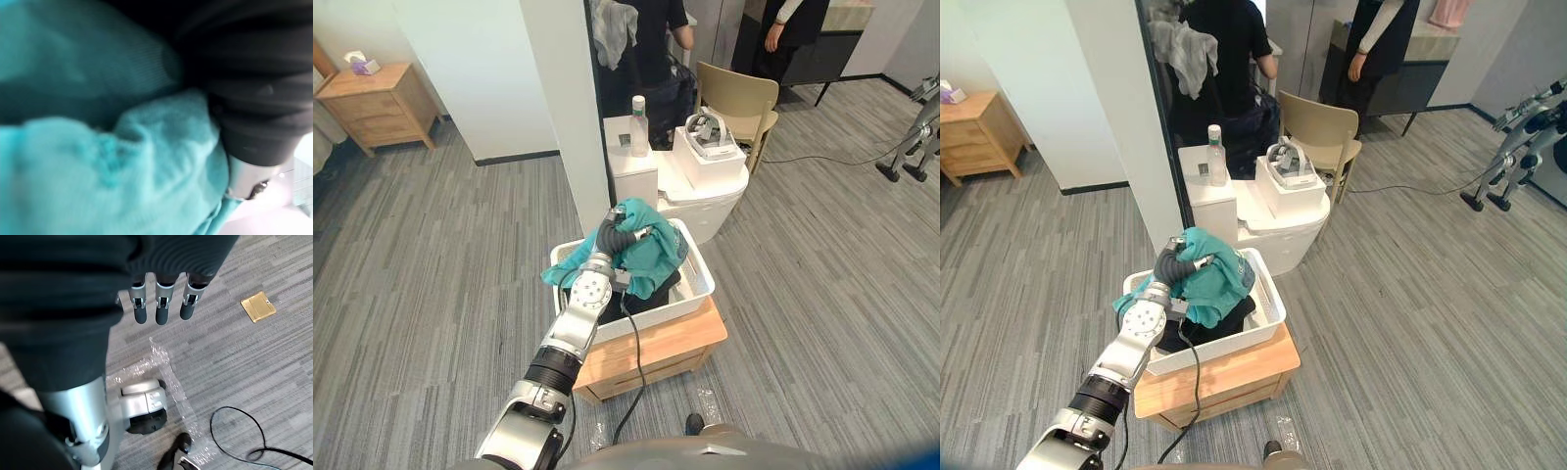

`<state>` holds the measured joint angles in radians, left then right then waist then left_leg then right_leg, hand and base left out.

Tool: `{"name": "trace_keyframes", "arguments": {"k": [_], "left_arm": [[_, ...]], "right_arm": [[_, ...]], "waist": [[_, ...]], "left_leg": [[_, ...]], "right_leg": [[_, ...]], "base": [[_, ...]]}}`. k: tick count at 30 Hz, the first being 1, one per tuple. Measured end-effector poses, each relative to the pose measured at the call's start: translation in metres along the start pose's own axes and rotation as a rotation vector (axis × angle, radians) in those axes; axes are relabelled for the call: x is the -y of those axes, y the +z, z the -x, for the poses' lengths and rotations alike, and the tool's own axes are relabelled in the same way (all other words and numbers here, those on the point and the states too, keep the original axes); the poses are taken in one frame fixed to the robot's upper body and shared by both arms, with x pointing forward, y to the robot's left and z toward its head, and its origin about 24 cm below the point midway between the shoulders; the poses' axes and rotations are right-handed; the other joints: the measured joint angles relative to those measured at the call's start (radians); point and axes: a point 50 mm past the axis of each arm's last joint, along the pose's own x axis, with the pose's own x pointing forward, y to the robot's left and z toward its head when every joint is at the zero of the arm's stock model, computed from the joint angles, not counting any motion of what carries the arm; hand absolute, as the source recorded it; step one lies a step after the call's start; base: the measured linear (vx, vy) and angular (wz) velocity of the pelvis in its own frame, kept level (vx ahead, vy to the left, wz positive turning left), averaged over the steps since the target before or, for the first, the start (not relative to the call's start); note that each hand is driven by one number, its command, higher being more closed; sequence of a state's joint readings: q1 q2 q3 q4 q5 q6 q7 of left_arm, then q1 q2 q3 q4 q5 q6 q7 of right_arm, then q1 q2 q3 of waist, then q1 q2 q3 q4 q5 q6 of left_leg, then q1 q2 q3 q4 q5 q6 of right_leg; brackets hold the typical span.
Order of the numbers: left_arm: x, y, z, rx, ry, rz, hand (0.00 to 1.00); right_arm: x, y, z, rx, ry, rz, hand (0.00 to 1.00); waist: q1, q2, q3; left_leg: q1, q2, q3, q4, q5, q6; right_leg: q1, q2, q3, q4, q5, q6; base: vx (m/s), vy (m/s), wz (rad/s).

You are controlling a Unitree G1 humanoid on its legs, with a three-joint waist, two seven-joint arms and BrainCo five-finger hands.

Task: Tidy the bed and pick cloth on bed and put in laundry

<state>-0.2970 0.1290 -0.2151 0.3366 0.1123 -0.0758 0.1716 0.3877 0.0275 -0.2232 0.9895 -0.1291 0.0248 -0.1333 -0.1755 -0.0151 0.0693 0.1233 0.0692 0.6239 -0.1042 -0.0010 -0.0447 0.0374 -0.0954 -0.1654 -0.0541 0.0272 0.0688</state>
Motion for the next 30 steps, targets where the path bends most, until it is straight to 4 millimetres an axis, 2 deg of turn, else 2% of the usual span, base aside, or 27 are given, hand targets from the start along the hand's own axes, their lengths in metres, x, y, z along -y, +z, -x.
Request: {"name": "trace_keyframes", "arguments": {"k": [2,5,6,9,10,14,16,19,24,27,30], "left_arm": [[0.003,0.0,-0.001,-0.005,-0.005,-0.005,1.0],[0.006,0.015,-0.022,0.019,-0.016,-0.064,1.0],[0.004,0.025,-0.033,0.04,-0.005,-0.096,1.0],[0.0,0.047,-0.05,0.085,0.021,-0.128,1.0],[-0.003,0.061,-0.061,0.112,0.042,-0.141,1.0],[-0.008,0.088,-0.079,0.156,0.085,-0.181,1.0],[-0.009,0.092,-0.083,0.159,0.092,-0.218,1.0],[-0.01,0.095,-0.089,0.146,0.093,-0.276,1.0],[-0.008,0.093,-0.089,0.148,0.045,-0.357,1.0],[-0.001,0.083,-0.088,0.117,-0.009,-0.422,1.0],[-0.002,0.072,-0.088,0.074,-0.041,-0.458,1.0]], "right_arm": [[0.001,0.0,0.0,-0.004,-0.008,0.001,0.0],[0.0,0.008,-0.002,0.013,-0.024,0.0,0.0],[-0.001,0.014,-0.003,0.029,-0.024,-0.001,0.0],[-0.001,0.022,-0.003,0.056,-0.034,-0.015,0.0],[0.0,0.028,-0.003,0.079,-0.043,-0.048,0.0],[-0.003,0.068,-0.001,0.23,-0.041,-0.081,0.0],[-0.004,0.077,0.001,0.273,-0.04,-0.08,0.0],[-0.004,0.094,0.002,0.329,-0.043,-0.093,0.0],[-0.002,0.1,0.003,0.357,-0.053,-0.111,0.0],[0.002,0.101,0.002,0.356,-0.058,-0.118,0.0],[0.003,0.115,0.001,0.384,-0.06,-0.109,0.0]], "waist": [[-0.002,-0.001,0.003],[0.0,-0.006,0.037],[-0.001,-0.017,0.056],[-0.001,-0.038,0.085],[-0.001,-0.051,0.104],[0.008,-0.061,0.163],[0.014,-0.057,0.171],[0.028,-0.056,0.218],[0.043,-0.043,0.248],[0.058,-0.036,0.255],[0.059,-0.021,0.277]], "left_leg": [[-0.018,0.001,0.002,0.0,-0.005,0.001],[-0.055,0.0,0.007,0.003,0.006,0.016],[-0.076,0.0,0.012,0.007,0.01,0.022],[-0.125,0.003,0.012,0.031,0.008,0.024],[-0.159,0.01,0.014,0.057,-0.002,0.029],[-0.223,0.038,0.02,0.135,-0.04,0.034],[-0.249,0.047,0.019,0.159,-0.05,0.034],[-0.251,0.054,0.019,0.181,-0.054,0.033],[-0.265,0.056,0.02,0.187,-0.054,0.033],[-0.265,0.056,0.021,0.193,-0.054,0.033],[-0.264,0.054,0.021,0.196,-0.053,0.034]], "right_leg": [[-0.029,0.001,0.009,0.005,-0.002,0.003],[-0.074,-0.002,0.014,0.036,-0.002,0.004],[-0.101,-0.003,0.015,0.046,-0.001,0.004],[-0.149,-0.009,0.015,0.066,0.0,0.004],[-0.179,-0.011,0.016,0.073,0.007,0.006],[-0.224,-0.011,0.017,0.088,0.021,0.007],[-0.245,-0.01,0.016,0.098,0.021,0.007],[-0.248,-0.009,0.015,0.108,0.023,0.01],[-0.268,-0.01,0.015,0.121,0.038,0.02],[-0.268,-0.011,0.015,0.121,0.039,0.017],[-0.266,-0.014,0.017,0.121,0.043,0.012]], "base": [[0.02,0.007,-0.1],[0.03,0.002,-0.03],[0.0,-0.005,-0.06],[0.0,-0.002,-0.01],[-0.01,-0.011,-0.07],[-0.01,-0.009,-0.07],[0.0,0.0,0.0],[0.0,0.0,0.0],[-0.01,0.004,-0.01],[-0.01,0.0,0.0],[-0.06,0.001,-0.01]]}}
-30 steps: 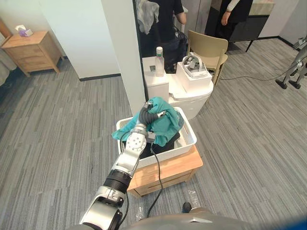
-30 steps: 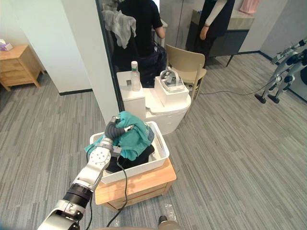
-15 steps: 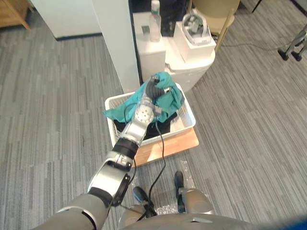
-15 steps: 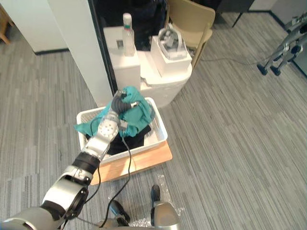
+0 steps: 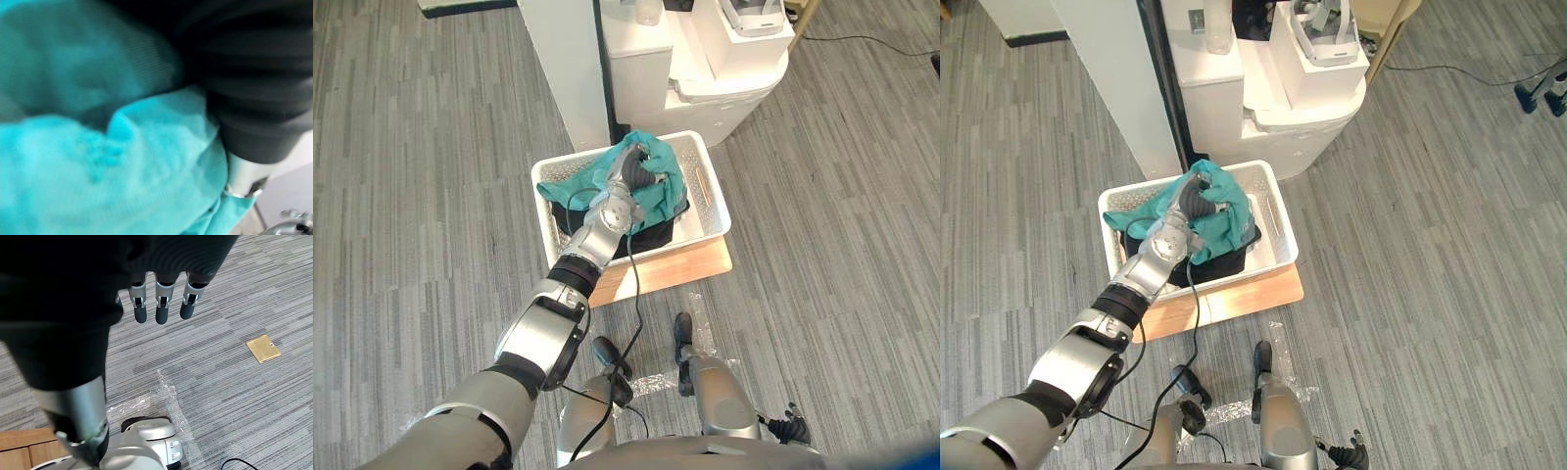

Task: Tidy the bed and pick cloth on bed and put in laundry

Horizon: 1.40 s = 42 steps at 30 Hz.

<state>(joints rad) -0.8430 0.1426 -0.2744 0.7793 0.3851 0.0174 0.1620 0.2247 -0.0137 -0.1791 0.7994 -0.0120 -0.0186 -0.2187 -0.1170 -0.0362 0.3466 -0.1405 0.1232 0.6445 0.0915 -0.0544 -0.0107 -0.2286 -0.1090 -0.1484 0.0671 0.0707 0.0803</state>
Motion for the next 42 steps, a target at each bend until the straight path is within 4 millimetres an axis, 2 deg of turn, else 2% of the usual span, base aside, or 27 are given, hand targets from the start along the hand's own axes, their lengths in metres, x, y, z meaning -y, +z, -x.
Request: {"name": "trace_keyframes", "arguments": {"k": [5,6,12,16,18,20,22,26,28,31,33,34,36,38,39,41,42], "left_arm": [[-0.002,-0.016,0.001,-0.051,-0.02,-0.058,1.0],[-0.005,-0.022,0.002,-0.068,-0.019,-0.081,0.0],[-0.017,-0.033,0.003,-0.083,-0.046,-0.194,0.0],[-0.05,-0.047,0.003,-0.138,0.052,-0.171,0.0],[-0.064,-0.047,0.001,-0.153,0.098,-0.154,0.0],[-0.084,-0.043,-0.002,-0.15,0.162,-0.137,0.0],[-0.095,-0.04,-0.003,-0.153,0.215,-0.111,0.0],[-0.104,-0.027,-0.003,-0.106,0.27,-0.076,0.0],[-0.109,-0.009,0.0,-0.018,0.32,-0.059,0.0],[-0.104,-0.001,0.012,0.062,0.346,-0.055,0.0],[-0.093,-0.004,0.023,0.08,0.339,-0.025,0.0],[-0.078,-0.012,0.035,0.073,0.319,0.034,0.0],[-0.06,-0.021,0.049,0.052,0.298,0.122,0.0],[-0.036,-0.043,0.07,-0.019,0.278,0.26,0.0],[-0.033,-0.048,0.076,-0.04,0.276,0.284,0.0],[-0.021,-0.077,0.098,-0.142,0.274,0.357,0.0],[-0.019,-0.083,0.104,-0.168,0.276,0.375,0.0]], "right_arm": [[-0.001,0.012,-0.007,0.019,0.004,0.012,0.0],[-0.001,0.018,-0.01,0.025,0.004,0.019,0.0],[0.002,0.021,-0.014,0.019,0.003,0.032,0.0],[0.004,0.02,-0.014,0.011,0.01,0.024,0.0],[0.005,0.017,-0.014,0.002,0.012,0.018,0.0],[0.005,0.016,-0.014,-0.004,0.013,0.008,0.0],[0.005,0.015,-0.014,-0.009,0.012,0.003,0.0],[0.006,0.013,-0.013,-0.011,0.016,-0.003,0.0],[0.004,0.012,-0.012,-0.016,0.024,-0.013,0.0],[0.007,0.008,-0.011,-0.028,0.015,-0.029,0.0],[0.01,0.003,-0.01,-0.042,0.006,-0.034,0.0],[0.011,-0.001,-0.009,-0.059,0.006,-0.028,0.0],[0.012,-0.005,-0.009,-0.081,0.004,-0.029,0.0],[0.013,-0.012,-0.008,-0.116,0.004,-0.032,0.0],[0.014,-0.013,-0.008,-0.121,0.005,-0.029,0.0],[0.016,-0.016,-0.008,-0.138,0.003,-0.003,0.0],[0.016,-0.017,-0.008,-0.144,0.004,0.004,0.0]], "waist": [[-0.001,0.009,0.025],[-0.006,0.011,0.03],[-0.007,0.026,0.051],[-0.006,0.026,0.052],[-0.001,0.026,0.052],[0.005,0.026,0.052],[0.009,0.026,0.052],[0.018,0.026,0.052],[0.017,0.027,0.052],[0.025,0.032,0.048],[0.027,0.035,0.046],[0.027,0.041,0.036],[0.028,0.045,0.015],[0.031,0.049,-0.01],[0.034,0.051,-0.015],[0.046,0.056,-0.048],[0.048,0.059,-0.058]], "left_leg": [[-0.001,-0.003,-0.004,-0.007,0.003,-0.001],[0.0,-0.006,-0.005,-0.013,0.01,0.001],[0.006,-0.017,-0.011,-0.056,0.044,0.001],[0.025,-0.02,0.0,-0.074,0.049,0.004],[0.035,-0.02,0.0,-0.076,0.048,0.004],[0.038,-0.019,-0.004,-0.077,0.046,0.006],[0.041,-0.018,-0.004,-0.077,0.043,0.006],[0.058,-0.015,-0.01,-0.083,0.038,0.007],[0.061,-0.013,-0.022,-0.083,0.038,0.004],[0.074,-0.008,-0.025,-0.083,0.034,-0.002],[0.087,-0.008,-0.028,-0.085,0.041,0.0],[0.093,-0.009,-0.038,-0.086,0.041,-0.001],[0.093,-0.015,-0.046,-0.09,0.043,-0.002],[0.107,-0.025,-0.057,-0.096,0.043,-0.003],[0.113,-0.027,-0.056,-0.101,0.046,-0.007],[0.145,-0.036,-0.059,-0.136,0.065,-0.013],[0.153,-0.037,-0.062,-0.147,0.07,-0.015]], "right_leg": [[0.009,0.0,0.0,-0.021,0.004,-0.007],[0.009,0.0,0.0,-0.024,0.006,-0.009],[0.008,0.003,-0.003,-0.034,0.012,-0.018],[0.019,0.003,0.0,-0.035,0.013,-0.019],[0.029,0.003,-0.003,-0.035,0.013,-0.019],[0.034,0.003,-0.004,-0.034,0.013,-0.018],[0.035,0.003,-0.004,-0.032,0.014,-0.017],[0.053,0.006,-0.01,-0.031,0.015,-0.016],[0.062,0.007,-0.018,-0.031,0.015,-0.015],[0.076,0.012,-0.023,-0.031,0.015,-0.016],[0.09,0.014,-0.03,-0.034,0.013,-0.017],[0.101,0.014,-0.036,-0.036,0.009,-0.017],[0.106,0.012,-0.041,-0.042,0.0,-0.016],[0.139,0.005,-0.057,-0.068,-0.018,-0.022],[0.143,0.005,-0.057,-0.068,-0.02,-0.02],[0.163,0.006,-0.06,-0.066,-0.04,-0.02],[0.167,0.008,-0.063,-0.066,-0.043,-0.02]], "base": [[-0.06,-0.003,0.01],[-0.05,-0.003,0.02],[-0.03,0.001,0.04],[0.01,0.017,-0.05],[0.02,0.02,0.04],[0.02,0.02,0.05],[0.0,0.0,0.0],[0.01,0.007,0.05],[0.03,0.013,0.14],[0.05,0.008,0.04],[0.06,-0.006,0.08],[0.06,-0.007,0.12],[0.06,-0.007,0.16],[0.06,-0.031,0.17],[0.04,-0.034,0.05],[0.0,-0.029,0.05],[-0.01,-0.034,0.13]]}}
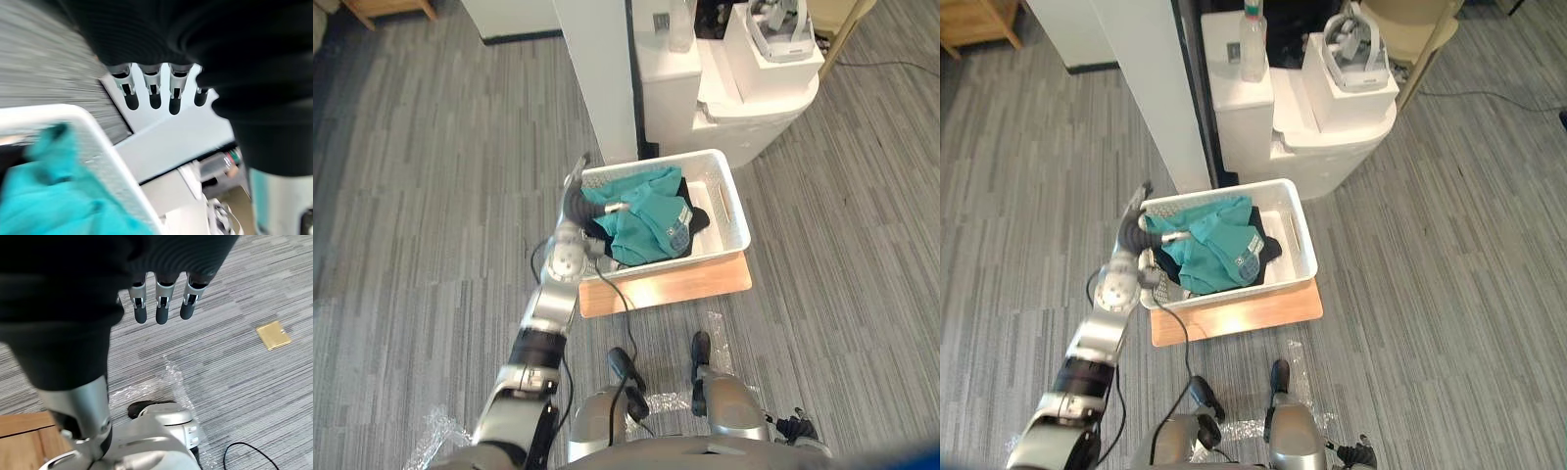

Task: Tidy the bed and pick cloth on bed and put in laundry

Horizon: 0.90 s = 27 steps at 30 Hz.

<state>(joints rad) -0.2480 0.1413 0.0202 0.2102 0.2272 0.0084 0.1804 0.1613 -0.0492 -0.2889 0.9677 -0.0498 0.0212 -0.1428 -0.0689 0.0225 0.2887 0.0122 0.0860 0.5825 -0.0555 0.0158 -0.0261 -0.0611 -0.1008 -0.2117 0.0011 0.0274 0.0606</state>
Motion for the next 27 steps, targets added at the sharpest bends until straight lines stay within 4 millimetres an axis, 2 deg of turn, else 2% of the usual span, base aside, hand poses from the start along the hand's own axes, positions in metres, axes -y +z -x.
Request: {"name": "trace_keyframes", "arguments": {"k": [3,8,11,12,14,16,18,19,23,27], "left_arm": [[-0.013,-0.027,0.018,-0.086,0.046,0.06,0.0],[-0.031,-0.07,0.053,-0.256,0.118,0.117,0.0],[-0.04,-0.109,0.078,-0.434,0.186,0.187,0.0],[-0.043,-0.133,0.099,-0.556,0.229,0.237,0.0],[-0.042,-0.147,0.115,-0.637,0.257,0.276,0.0],[-0.036,-0.173,0.146,-0.802,0.285,0.302,0.0],[-0.029,-0.189,0.169,-0.922,0.308,0.326,0.0],[-0.019,-0.2,0.189,-1.031,0.31,0.345,0.0],[-0.001,-0.215,0.235,-1.247,0.283,0.353,0.0],[-0.003,-0.218,0.245,-1.285,0.253,0.304,0.0]], "right_arm": [[0.001,-0.004,0.0,-0.022,-0.002,0.019,0.0],[-0.002,-0.005,0.0,-0.031,0.004,0.021,0.0],[-0.004,-0.004,0.0,-0.032,0.01,0.022,0.0],[-0.005,-0.005,0.0,-0.036,0.012,0.02,0.0],[-0.006,-0.005,0.0,-0.039,0.009,0.02,0.0],[-0.007,-0.004,0.0,-0.039,0.001,0.031,0.0],[-0.008,-0.004,0.0,-0.039,-0.002,0.046,0.0],[-0.008,-0.004,0.0,-0.04,-0.006,0.054,0.0],[-0.009,-0.005,-0.001,-0.052,-0.011,0.059,0.0],[-0.009,-0.005,-0.002,-0.062,-0.008,0.077,0.0]], "waist": [[0.004,0.002,-0.05],[0.016,-0.013,-0.098],[0.033,-0.021,-0.12],[0.033,-0.025,-0.131],[0.034,-0.027,-0.146],[0.04,-0.03,-0.151],[0.05,-0.029,-0.165],[0.06,-0.029,-0.178],[0.061,-0.037,-0.187],[0.062,-0.038,-0.19]], "left_leg": [[0.011,-0.004,-0.025,-0.043,0.027,-0.001],[0.026,-0.003,-0.05,-0.048,0.027,-0.006],[0.045,-0.004,-0.051,-0.048,0.027,-0.006],[0.059,-0.006,-0.055,-0.049,0.022,-0.009],[0.059,-0.007,-0.055,-0.049,0.02,-0.008],[0.076,-0.009,-0.055,-0.049,0.009,-0.012],[0.08,-0.011,-0.052,-0.049,0.003,-0.013],[0.082,-0.013,-0.052,-0.049,-0.001,-0.013],[0.094,-0.017,-0.053,-0.049,-0.009,-0.016],[0.097,-0.017,-0.056,-0.049,-0.007,-0.013]], "right_leg": [[0.007,0.004,-0.025,0.005,-0.016,0.0],[0.037,0.004,-0.052,0.003,-0.026,-0.004],[0.06,0.003,-0.055,-0.003,-0.026,-0.003],[0.079,0.002,-0.06,-0.009,-0.028,-0.001],[0.083,0.001,-0.065,-0.014,-0.028,-0.001],[0.105,-0.001,-0.071,-0.023,-0.028,0.0],[0.108,-0.003,-0.07,-0.024,-0.032,0.005],[0.111,-0.005,-0.069,-0.024,-0.035,0.008],[0.127,-0.006,-0.069,-0.036,-0.037,0.011],[0.13,-0.005,-0.062,-0.039,-0.038,0.012]], "base": [[-0.01,-0.023,0.24],[-0.02,0.006,0.17],[0.01,0.006,0.02],[0.01,0.016,0.07],[0.01,0.018,0.07],[0.01,0.009,0.02],[0.02,0.028,-0.03],[0.04,0.031,-0.02],[0.04,0.022,0.0],[0.05,0.007,-0.01]]}}
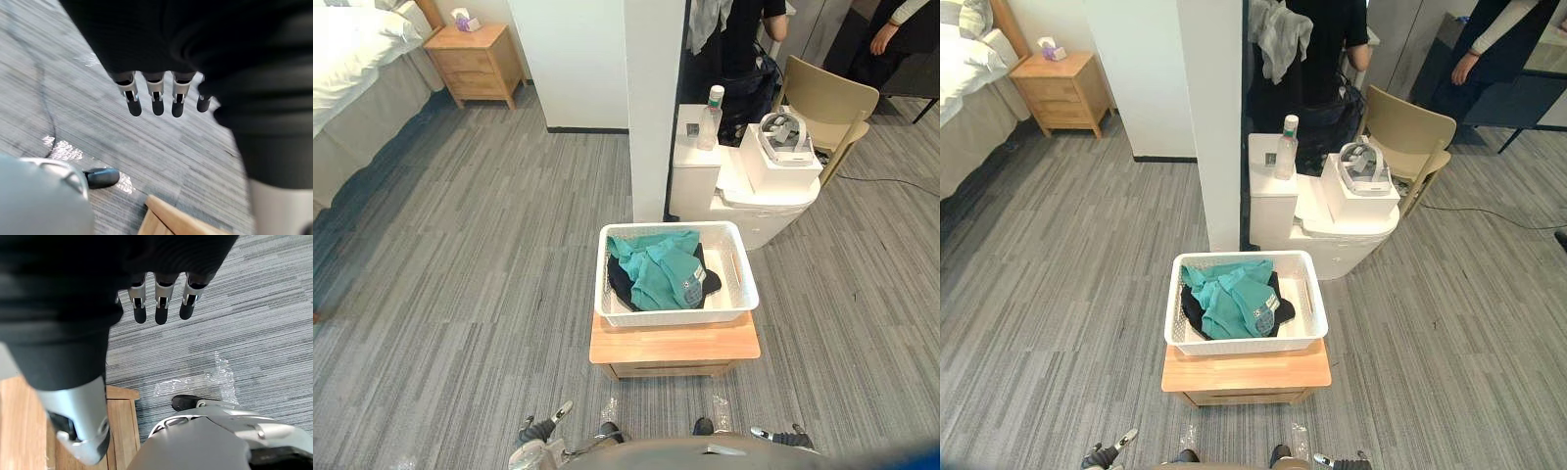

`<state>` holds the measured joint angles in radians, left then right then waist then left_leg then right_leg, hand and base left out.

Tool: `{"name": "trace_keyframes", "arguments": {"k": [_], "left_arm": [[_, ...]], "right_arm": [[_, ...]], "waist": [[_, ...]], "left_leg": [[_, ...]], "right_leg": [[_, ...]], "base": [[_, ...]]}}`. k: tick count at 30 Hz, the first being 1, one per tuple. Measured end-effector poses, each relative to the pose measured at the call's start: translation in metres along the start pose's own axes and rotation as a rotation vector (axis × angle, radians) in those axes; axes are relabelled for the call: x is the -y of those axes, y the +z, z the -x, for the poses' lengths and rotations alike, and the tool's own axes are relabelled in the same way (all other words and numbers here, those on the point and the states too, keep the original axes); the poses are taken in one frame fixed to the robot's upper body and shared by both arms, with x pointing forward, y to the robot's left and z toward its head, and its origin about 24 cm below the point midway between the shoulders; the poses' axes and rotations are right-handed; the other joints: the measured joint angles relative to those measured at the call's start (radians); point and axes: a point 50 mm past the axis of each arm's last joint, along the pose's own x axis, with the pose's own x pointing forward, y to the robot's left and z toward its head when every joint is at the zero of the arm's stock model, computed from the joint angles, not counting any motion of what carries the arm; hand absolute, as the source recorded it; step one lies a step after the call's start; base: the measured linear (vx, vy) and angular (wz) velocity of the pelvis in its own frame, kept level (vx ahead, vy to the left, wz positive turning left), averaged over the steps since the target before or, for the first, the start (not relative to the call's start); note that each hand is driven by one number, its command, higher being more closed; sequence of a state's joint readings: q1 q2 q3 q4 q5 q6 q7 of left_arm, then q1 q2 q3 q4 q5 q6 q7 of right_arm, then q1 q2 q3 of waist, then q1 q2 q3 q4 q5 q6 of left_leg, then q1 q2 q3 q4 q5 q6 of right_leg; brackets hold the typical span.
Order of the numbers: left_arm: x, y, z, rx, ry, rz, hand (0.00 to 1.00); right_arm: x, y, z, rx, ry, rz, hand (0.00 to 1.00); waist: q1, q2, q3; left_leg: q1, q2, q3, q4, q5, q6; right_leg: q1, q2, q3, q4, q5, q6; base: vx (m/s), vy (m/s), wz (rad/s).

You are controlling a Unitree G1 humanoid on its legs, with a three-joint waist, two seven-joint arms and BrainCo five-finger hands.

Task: Tidy the bed and pick cloth on bed and put in laundry

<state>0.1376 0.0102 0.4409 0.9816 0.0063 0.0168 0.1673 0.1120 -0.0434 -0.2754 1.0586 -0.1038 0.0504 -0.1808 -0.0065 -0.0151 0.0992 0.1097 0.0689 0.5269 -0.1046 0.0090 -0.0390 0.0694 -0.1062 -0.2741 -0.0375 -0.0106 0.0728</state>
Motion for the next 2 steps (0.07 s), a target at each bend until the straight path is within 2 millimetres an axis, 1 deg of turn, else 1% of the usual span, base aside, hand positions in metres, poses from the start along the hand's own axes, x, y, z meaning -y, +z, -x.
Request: {"name": "trace_keyframes", "arguments": {"k": [2], "left_arm": [[-0.0007,-0.0022,-0.0007,-0.007,-0.009,-0.082,0.0]], "right_arm": [[-0.001,0.0043,-0.0007,0.012,0.006,0.013,0.0]], "waist": [[-0.002,0.004,-0.001]], "left_leg": [[0.01,-0.001,0.004,0.0,-0.003,-0.004]], "right_leg": [[0.009,0.002,0.008,-0.008,0.0,0.0]], "base": [[0.05,0.004,-0.09]]}}
